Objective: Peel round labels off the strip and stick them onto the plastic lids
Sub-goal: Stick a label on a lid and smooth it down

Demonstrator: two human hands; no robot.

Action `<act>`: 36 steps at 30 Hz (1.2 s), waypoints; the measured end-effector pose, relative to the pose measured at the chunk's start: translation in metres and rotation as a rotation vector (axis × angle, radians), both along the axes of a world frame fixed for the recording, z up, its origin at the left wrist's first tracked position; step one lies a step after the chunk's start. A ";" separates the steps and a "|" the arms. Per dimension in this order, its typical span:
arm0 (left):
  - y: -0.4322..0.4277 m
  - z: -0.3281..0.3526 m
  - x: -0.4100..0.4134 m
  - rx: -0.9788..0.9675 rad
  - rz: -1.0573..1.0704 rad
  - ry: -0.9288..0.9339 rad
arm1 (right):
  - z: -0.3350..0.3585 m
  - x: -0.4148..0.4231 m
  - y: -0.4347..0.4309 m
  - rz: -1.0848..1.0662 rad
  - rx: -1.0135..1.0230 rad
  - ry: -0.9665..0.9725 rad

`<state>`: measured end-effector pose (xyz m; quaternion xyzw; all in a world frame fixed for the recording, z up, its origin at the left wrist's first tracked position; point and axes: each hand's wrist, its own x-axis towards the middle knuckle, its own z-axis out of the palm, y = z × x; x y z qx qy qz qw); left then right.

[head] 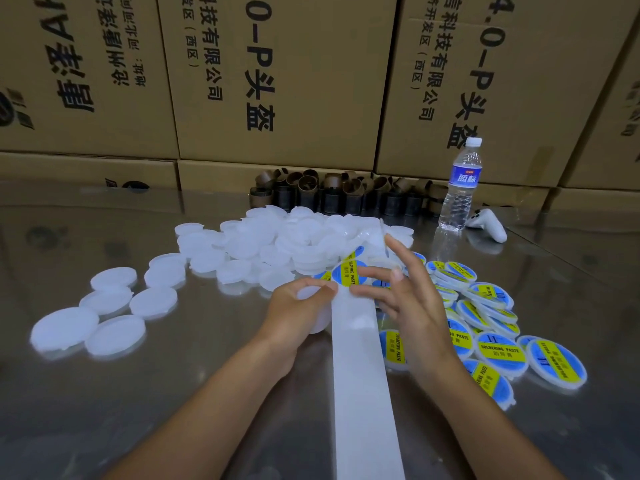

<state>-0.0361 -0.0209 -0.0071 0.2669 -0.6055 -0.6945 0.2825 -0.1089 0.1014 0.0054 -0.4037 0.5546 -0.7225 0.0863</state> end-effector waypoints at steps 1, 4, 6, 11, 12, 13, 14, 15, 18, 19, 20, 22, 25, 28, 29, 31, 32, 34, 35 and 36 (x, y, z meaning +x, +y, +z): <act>0.000 0.000 0.000 -0.006 -0.001 -0.004 | 0.000 -0.001 0.000 0.007 -0.001 -0.022; 0.001 0.000 0.000 0.001 0.005 0.003 | 0.000 -0.004 -0.001 0.009 -0.029 -0.073; 0.000 0.002 -0.001 0.026 0.064 0.072 | 0.001 -0.003 -0.002 0.011 -0.042 -0.096; -0.005 0.013 -0.001 0.429 0.018 0.429 | -0.001 -0.002 -0.005 -0.001 -0.008 -0.103; -0.006 0.013 0.000 0.470 -0.012 0.460 | -0.001 -0.003 -0.005 -0.003 0.000 -0.105; -0.008 0.012 0.000 0.466 -0.020 0.474 | -0.001 -0.003 -0.006 -0.006 0.006 -0.104; -0.009 0.012 0.000 0.451 -0.009 0.485 | -0.001 -0.003 -0.006 -0.009 0.014 -0.100; -0.010 0.012 0.001 0.444 0.003 0.496 | -0.001 -0.002 -0.006 -0.011 0.023 -0.091; -0.010 0.012 0.003 0.563 -0.073 0.525 | -0.001 -0.001 -0.006 0.010 0.040 -0.082; -0.008 0.013 0.003 0.608 -0.127 0.514 | -0.001 -0.001 -0.006 0.024 0.035 -0.089; -0.005 0.012 0.002 0.631 -0.181 0.500 | -0.001 0.000 -0.006 0.038 0.026 -0.101; -0.001 0.009 0.000 0.629 -0.235 0.471 | 0.000 0.001 -0.006 0.075 0.014 -0.130; -0.002 0.009 -0.001 0.625 -0.178 0.450 | -0.002 0.000 -0.005 0.121 0.020 -0.145; -0.005 0.008 -0.001 0.627 -0.145 0.442 | -0.002 0.002 -0.004 0.110 0.081 -0.079; -0.005 0.006 -0.002 0.634 -0.159 0.435 | -0.002 0.003 -0.004 0.093 0.086 -0.049; -0.001 0.004 -0.002 0.649 -0.226 0.412 | -0.002 0.005 -0.005 0.024 0.091 0.026; 0.000 0.003 -0.003 0.651 -0.268 0.398 | -0.002 0.006 -0.006 -0.028 0.096 0.068; 0.002 0.000 -0.005 0.645 -0.327 0.377 | -0.005 0.006 -0.010 -0.121 0.102 0.130; 0.002 -0.001 -0.005 0.642 -0.349 0.374 | -0.006 0.006 -0.011 -0.154 0.105 0.154; 0.001 -0.001 -0.005 0.639 -0.366 0.375 | -0.006 0.006 -0.013 -0.185 0.110 0.175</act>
